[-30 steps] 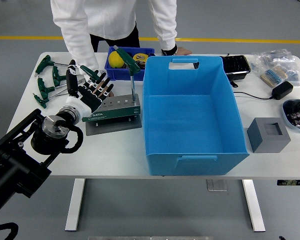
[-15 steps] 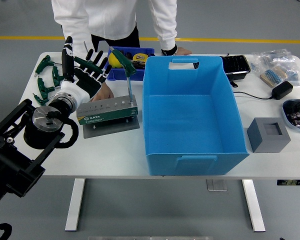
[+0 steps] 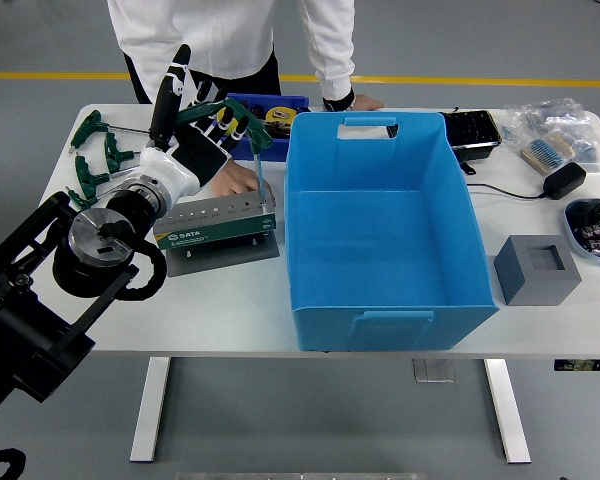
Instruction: Lift tool from toolbox,place it in box,lift tool from toolbox,place it in box
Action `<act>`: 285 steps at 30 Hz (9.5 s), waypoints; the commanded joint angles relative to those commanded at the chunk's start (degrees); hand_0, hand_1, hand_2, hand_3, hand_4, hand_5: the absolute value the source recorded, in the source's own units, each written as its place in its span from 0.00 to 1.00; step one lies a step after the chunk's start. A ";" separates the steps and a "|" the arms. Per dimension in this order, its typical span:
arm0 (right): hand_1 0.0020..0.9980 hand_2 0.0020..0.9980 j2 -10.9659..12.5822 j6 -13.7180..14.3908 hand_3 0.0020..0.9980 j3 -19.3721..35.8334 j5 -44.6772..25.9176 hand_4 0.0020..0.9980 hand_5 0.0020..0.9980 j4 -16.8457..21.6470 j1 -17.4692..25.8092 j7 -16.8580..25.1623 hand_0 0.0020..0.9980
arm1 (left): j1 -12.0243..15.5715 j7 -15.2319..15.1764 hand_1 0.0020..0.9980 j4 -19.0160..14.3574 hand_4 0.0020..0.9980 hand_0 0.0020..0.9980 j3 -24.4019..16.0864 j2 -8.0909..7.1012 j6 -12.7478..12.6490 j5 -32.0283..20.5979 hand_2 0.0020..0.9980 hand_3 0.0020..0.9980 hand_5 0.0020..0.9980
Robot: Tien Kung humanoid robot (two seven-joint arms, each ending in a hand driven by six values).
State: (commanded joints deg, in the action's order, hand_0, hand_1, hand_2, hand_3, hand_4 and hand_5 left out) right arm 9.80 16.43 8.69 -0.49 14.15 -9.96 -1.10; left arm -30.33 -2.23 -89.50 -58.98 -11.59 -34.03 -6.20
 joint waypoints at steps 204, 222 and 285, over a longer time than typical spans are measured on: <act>0.64 0.71 0.27 0.00 0.56 1.15 2.49 0.80 0.75 0.47 -0.95 -0.24 0.65 | -1.89 -9.89 0.84 43.84 1.00 0.83 14.49 10.44 4.21 76.73 0.89 0.92 0.60; 0.64 0.71 0.45 -0.03 0.56 0.40 1.61 0.80 0.75 0.69 -1.40 0.17 0.65 | -4.87 -11.82 0.77 47.80 1.00 0.77 16.48 11.59 3.25 72.82 0.81 0.87 0.57; 0.64 0.71 0.57 -0.05 0.56 0.49 1.97 0.80 0.75 0.63 -1.31 0.08 0.65 | -6.18 -11.76 0.67 48.31 1.00 0.70 17.49 11.59 4.73 70.01 0.72 0.84 0.53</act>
State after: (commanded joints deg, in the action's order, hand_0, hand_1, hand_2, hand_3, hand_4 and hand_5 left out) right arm 10.37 16.38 9.18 1.48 14.78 -11.27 -1.02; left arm -36.51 -13.99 -41.19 -41.49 0.00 -29.31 63.81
